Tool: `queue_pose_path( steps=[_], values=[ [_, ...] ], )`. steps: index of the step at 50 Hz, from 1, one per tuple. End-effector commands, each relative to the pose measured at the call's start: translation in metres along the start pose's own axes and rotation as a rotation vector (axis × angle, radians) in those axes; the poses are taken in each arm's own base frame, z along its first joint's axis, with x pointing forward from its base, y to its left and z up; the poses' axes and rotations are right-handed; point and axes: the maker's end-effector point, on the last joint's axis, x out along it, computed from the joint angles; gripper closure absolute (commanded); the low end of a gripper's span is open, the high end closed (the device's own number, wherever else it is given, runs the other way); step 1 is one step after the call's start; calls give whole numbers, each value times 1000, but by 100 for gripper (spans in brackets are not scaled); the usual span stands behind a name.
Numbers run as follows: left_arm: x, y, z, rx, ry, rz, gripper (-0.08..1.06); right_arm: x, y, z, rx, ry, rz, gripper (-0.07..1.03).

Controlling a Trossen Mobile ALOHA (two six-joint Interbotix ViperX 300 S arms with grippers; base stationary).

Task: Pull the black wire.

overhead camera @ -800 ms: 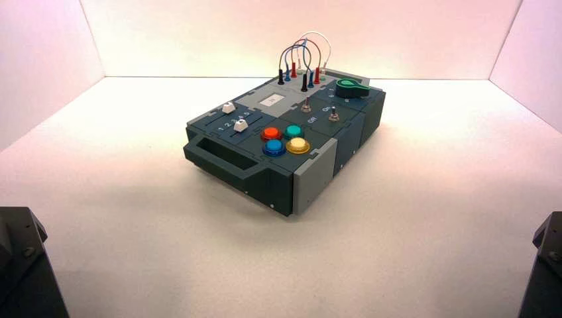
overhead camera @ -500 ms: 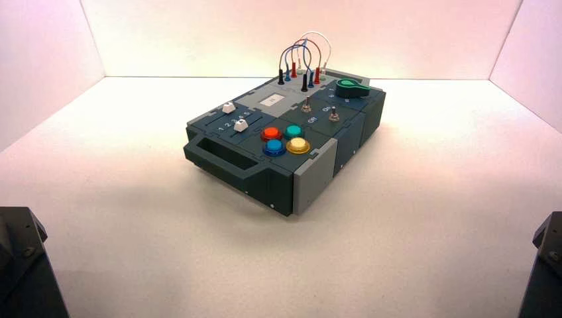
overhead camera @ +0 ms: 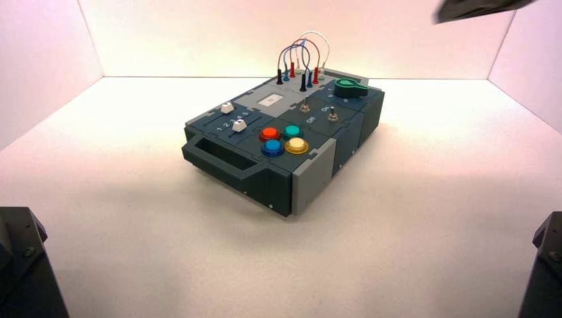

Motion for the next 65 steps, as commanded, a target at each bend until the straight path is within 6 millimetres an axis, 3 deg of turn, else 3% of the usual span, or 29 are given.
queue_pose_path(
  steps=[1, 4, 14, 21, 33, 47, 65],
  values=[
    [4, 1, 8, -3, -3, 5, 101, 18, 16, 17, 21, 24, 46, 76],
    [6, 2, 7, -3, 6, 5, 101, 31, 19, 19, 58, 51, 54, 67],
    [6, 1, 5, -5, 14, 4, 101, 57, 21, 28, 79, 74, 49, 65],
    [6, 1, 5, -5, 15, 4, 101, 76, 24, 31, 71, 117, 45, 56],
    [7, 1, 4, -7, 21, 3, 101, 116, 42, 36, 2, 201, 63, 50],
    [10, 1, 2, -10, 34, 3, 101, 170, 43, 26, -80, 292, 38, 49],
    [12, 1, -2, -12, 49, 3, 101, 203, 43, 39, -150, 294, 23, 51]
  ],
)
